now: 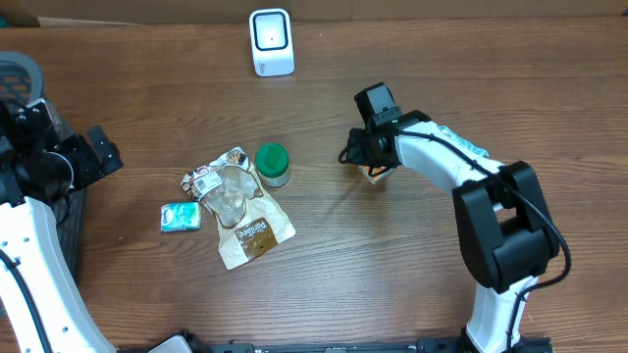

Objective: Scan the item barcode

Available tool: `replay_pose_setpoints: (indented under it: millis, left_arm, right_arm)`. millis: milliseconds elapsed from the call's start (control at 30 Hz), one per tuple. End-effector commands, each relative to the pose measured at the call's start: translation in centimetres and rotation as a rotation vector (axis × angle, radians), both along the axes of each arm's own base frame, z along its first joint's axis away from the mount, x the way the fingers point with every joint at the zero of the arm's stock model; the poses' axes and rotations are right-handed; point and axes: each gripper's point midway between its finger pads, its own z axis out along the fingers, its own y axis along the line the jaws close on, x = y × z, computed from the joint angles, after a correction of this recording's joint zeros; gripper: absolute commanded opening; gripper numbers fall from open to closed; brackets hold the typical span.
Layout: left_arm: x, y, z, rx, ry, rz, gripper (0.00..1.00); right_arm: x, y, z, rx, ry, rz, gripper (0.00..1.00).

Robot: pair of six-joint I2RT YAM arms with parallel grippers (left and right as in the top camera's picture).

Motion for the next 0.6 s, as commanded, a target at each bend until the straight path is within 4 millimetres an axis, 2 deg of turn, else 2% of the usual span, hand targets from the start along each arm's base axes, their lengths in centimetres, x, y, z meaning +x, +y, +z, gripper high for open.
replay_pose_setpoints:
  millis: [0, 167, 267, 433, 500, 567]
  left_arm:
    - [0.2, 0.1, 0.6, 0.011, -0.016, -0.02, 1.0]
    - [0.2, 0.1, 0.6, 0.011, -0.016, -0.02, 1.0]
    - [0.2, 0.1, 0.6, 0.011, -0.016, -0.02, 1.0]
    - [0.2, 0.1, 0.6, 0.011, -0.016, -0.02, 0.99]
    - [0.2, 0.1, 0.6, 0.011, -0.016, -0.02, 1.0]
    - [0.2, 0.1, 0.6, 0.011, -0.016, -0.02, 1.0]
  right_arm:
    - [-0.4, -0.2, 5.0, 0.004, -0.037, 0.033, 0.04]
    - [-2.8, -2.7, 5.4, -0.046, 0.063, 0.001, 0.04]
    - [-3.1, -3.7, 5.8, -0.05, 0.079, -0.02, 0.06]
    - [-3.1, -5.7, 5.7, -0.045, 0.112, -0.07, 0.21]
    - [-3.3, -5.7, 5.8, 0.022, 0.14, -0.084, 0.27]
    - [-3.5, -4.5, 5.9, 0.11, 0.165, -0.082, 0.31]
